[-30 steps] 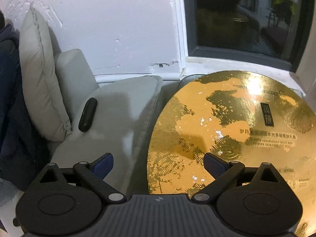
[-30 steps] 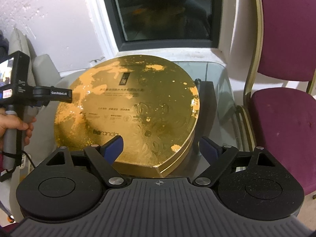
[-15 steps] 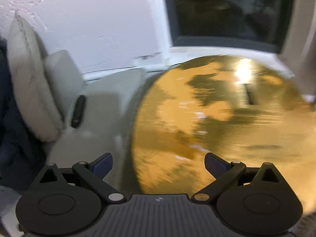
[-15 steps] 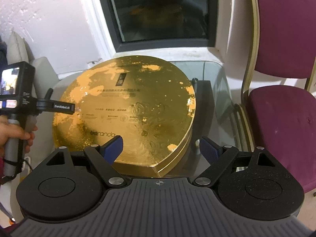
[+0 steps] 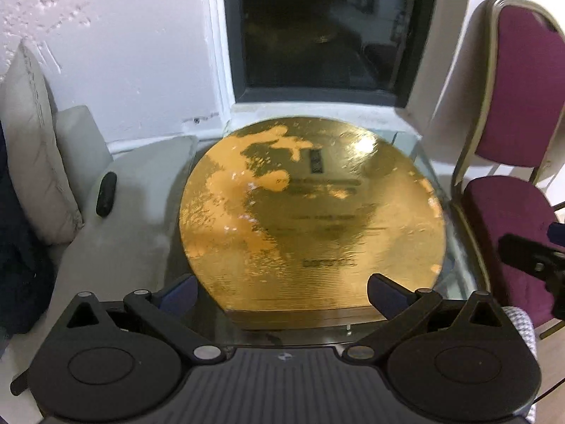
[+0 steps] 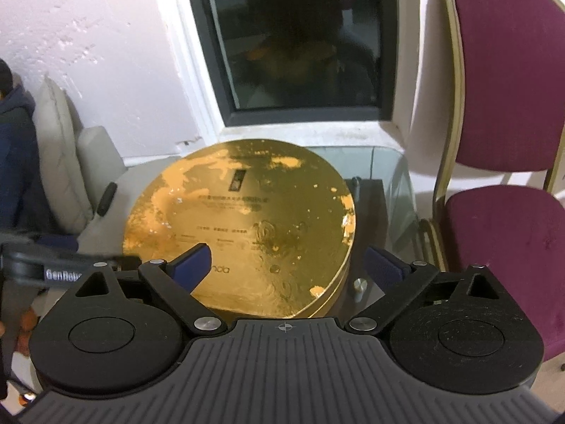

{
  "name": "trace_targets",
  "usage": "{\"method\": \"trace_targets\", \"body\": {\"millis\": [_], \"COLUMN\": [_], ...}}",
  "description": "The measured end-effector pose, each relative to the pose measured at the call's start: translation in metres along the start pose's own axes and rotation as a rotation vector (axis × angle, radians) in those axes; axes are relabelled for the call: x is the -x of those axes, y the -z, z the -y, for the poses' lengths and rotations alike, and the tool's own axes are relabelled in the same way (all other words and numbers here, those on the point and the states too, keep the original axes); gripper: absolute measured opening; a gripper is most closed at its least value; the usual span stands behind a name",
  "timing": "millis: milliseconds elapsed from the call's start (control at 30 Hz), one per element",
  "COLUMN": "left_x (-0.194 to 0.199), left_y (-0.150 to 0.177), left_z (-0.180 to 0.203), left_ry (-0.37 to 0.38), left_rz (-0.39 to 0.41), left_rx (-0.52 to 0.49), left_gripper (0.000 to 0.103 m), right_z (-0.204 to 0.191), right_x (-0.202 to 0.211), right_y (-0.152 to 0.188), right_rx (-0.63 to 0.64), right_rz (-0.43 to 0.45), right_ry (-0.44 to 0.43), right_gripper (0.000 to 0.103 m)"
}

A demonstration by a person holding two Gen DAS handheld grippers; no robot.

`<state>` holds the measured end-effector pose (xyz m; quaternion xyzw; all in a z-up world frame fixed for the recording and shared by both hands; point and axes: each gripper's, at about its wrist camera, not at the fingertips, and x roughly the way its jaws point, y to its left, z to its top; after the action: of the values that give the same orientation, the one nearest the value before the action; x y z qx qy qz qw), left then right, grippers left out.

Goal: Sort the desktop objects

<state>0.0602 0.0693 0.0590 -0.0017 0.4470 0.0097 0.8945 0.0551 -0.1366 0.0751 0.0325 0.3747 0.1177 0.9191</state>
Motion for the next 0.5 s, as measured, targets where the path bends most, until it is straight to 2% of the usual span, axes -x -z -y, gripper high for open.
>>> {"method": "trace_targets", "body": {"millis": [200,367,500], "left_x": [0.015,0.014,0.017], "left_y": [0.009,0.029,0.040], "left_z": [0.023,0.040,0.039], "left_ry": [0.067,0.038,0.020], "left_rz": [-0.020,-0.054,-0.072], "left_rx": [-0.012,-0.093,-0.086], "left_gripper": [0.102,0.102,0.102], "right_z": [0.000,0.001,0.000], "right_x": [0.027,0.043,0.048], "right_y": [-0.002,0.011,0.025], "right_rx": [-0.016,-0.017,-0.005], "right_rz": [0.016,-0.002,-0.022], "right_ry": [0.037,0.076,0.093], "right_gripper": [0.100,0.100,0.100]}}
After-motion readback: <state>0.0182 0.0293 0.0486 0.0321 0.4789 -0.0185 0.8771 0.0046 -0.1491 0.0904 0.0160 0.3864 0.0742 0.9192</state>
